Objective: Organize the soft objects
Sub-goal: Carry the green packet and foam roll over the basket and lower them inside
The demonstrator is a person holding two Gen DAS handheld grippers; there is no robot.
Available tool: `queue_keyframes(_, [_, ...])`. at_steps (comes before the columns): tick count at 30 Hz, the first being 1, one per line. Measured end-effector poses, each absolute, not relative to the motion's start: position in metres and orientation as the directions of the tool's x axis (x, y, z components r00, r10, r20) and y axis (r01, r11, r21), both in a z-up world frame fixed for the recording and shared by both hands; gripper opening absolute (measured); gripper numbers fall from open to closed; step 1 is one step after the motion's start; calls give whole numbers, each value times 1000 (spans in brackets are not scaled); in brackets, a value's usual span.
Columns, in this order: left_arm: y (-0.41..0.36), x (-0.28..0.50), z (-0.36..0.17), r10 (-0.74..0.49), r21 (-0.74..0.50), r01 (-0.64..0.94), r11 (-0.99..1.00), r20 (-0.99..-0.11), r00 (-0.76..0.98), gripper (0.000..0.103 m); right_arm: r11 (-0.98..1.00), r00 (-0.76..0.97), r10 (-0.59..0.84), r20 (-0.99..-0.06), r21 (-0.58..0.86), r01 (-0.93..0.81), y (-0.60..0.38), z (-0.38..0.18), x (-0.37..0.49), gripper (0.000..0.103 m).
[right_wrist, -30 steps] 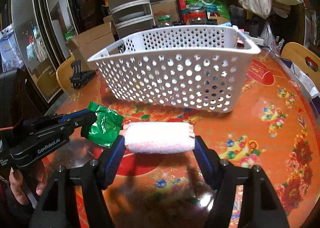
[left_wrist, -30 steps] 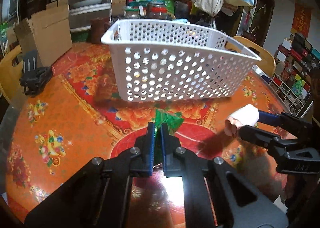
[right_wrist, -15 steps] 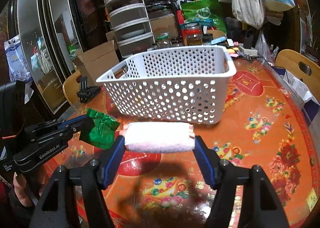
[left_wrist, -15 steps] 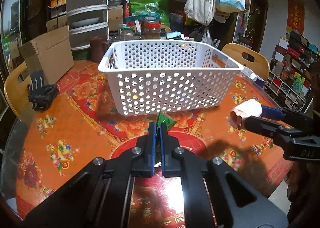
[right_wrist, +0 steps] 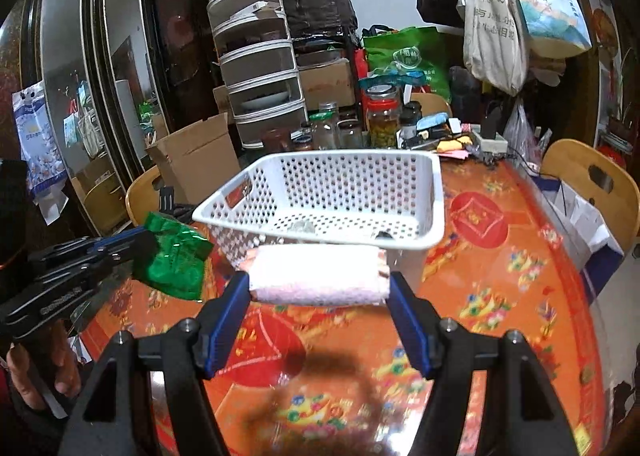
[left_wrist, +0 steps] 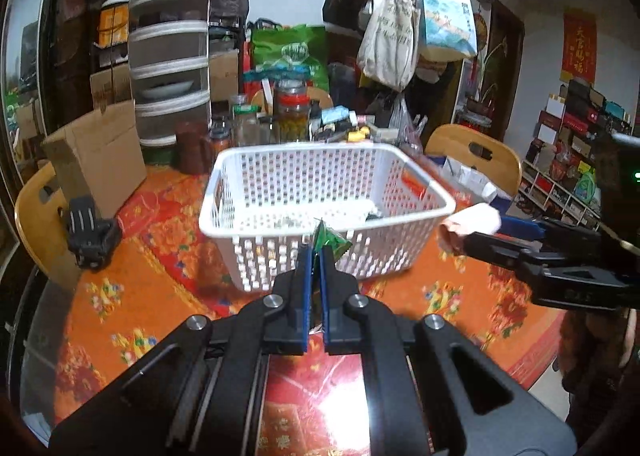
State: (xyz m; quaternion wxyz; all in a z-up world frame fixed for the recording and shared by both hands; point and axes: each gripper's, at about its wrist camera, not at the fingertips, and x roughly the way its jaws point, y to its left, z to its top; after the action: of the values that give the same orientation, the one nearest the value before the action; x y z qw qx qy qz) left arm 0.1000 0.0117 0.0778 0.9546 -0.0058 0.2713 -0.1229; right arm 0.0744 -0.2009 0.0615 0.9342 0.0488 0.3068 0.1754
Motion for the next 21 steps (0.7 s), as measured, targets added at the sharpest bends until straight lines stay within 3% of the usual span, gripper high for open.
queue_keyframes(9, [9,161,126,-230,-94,212,973,-500,835,3,946,732,322,-600,177,-271,-199,82,141,69])
queue_keyframes(21, [-2,310,65,-189,-130,137,982,-704,685,3,967,625,216,-750,75,-245,-168,34,240,69])
